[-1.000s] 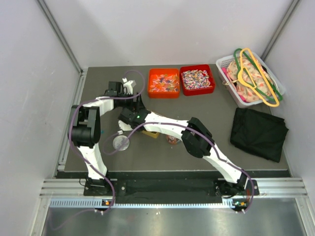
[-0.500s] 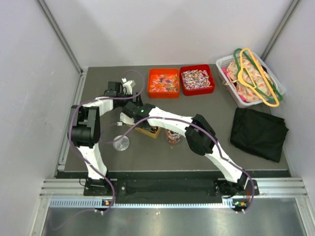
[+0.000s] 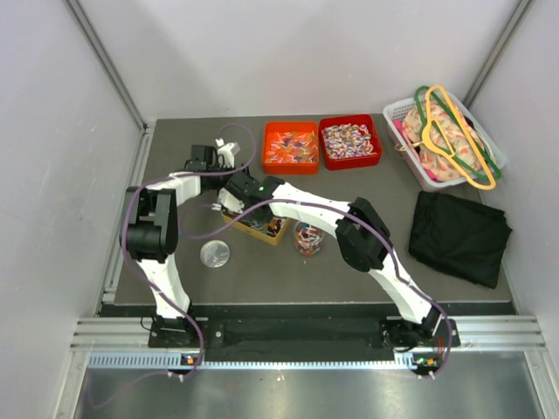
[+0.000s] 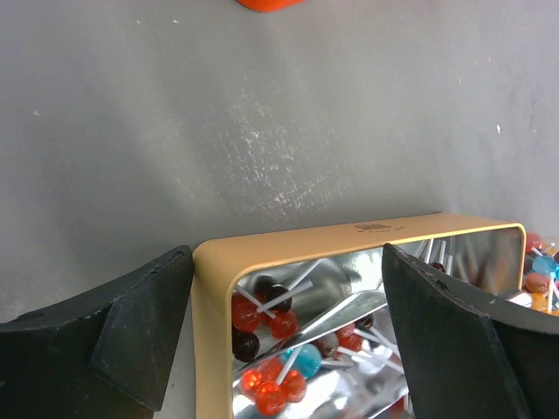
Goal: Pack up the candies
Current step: Scoop the fake candies from the storage box, then place the fake candies in the packing bottle.
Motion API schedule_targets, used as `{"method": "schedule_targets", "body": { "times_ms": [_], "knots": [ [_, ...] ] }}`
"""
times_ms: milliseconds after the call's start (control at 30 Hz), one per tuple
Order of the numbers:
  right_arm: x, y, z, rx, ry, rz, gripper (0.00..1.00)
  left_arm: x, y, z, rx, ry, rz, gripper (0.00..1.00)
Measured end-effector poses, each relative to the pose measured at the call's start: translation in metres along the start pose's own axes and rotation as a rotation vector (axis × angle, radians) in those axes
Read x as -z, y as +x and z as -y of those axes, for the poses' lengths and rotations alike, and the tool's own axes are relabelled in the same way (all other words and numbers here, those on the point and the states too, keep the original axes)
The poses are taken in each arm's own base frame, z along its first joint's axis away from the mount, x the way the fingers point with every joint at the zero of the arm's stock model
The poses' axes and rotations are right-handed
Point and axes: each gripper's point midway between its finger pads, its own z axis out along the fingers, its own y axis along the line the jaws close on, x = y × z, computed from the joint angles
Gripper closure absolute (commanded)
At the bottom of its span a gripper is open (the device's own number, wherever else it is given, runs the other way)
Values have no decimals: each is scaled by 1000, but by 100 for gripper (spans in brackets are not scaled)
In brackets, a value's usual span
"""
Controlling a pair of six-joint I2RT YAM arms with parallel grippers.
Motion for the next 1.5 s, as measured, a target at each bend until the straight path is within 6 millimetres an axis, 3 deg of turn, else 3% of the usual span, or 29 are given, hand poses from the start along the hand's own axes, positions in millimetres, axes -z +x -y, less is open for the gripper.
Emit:
{"method": "schedule_targets", "body": {
  "times_ms": [133,433,667,800,1000,1300,1500],
  "knots": [
    [8,0,9,-14,9,13,100,1,0,0,5,1,1,7],
    [50,6,18,9,20,50,100,4,-7,-4,24,5,23,2],
    [72,25,17,40,25,36,100,17,-33,-14,23,-6,77,1],
    [76,38,11,44,18,22,100,21,-47,-11,11,3,103,1],
    [89,43,13,45,34,38,100,26,-66,-5,-6,24,133,1],
    [161,53,36,78,112,150,100,38,-74,-13,10,13,142,1],
    [195,102,46,80,148,132,100,45,-65,-25,21,-11,114,1]
  ]
}}
